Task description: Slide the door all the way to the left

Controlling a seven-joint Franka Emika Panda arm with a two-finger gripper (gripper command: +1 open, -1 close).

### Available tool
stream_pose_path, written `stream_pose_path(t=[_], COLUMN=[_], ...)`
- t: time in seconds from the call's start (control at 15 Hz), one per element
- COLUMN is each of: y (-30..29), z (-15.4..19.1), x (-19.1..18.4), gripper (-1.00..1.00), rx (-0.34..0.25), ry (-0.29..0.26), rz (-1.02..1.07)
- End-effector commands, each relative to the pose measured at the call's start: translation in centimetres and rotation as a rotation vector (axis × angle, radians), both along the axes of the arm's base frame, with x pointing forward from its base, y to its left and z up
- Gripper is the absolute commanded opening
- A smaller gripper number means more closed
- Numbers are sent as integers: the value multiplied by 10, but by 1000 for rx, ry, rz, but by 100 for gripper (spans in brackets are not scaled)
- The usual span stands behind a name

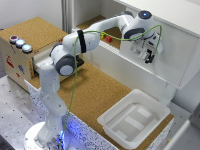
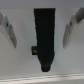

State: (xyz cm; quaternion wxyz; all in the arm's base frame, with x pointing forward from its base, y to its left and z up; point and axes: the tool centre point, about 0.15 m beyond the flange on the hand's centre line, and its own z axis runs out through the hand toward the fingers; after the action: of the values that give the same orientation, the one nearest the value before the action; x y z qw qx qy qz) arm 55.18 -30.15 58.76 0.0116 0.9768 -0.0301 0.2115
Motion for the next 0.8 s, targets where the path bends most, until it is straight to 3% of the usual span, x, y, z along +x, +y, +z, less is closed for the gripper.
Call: stream_pose_path(t=[0.0, 0.73], y=[-32, -32], z=[10, 7], x=[39, 36], gripper=[-100, -100], rx=[94, 91], ry=[75, 80], rz=[51, 52])
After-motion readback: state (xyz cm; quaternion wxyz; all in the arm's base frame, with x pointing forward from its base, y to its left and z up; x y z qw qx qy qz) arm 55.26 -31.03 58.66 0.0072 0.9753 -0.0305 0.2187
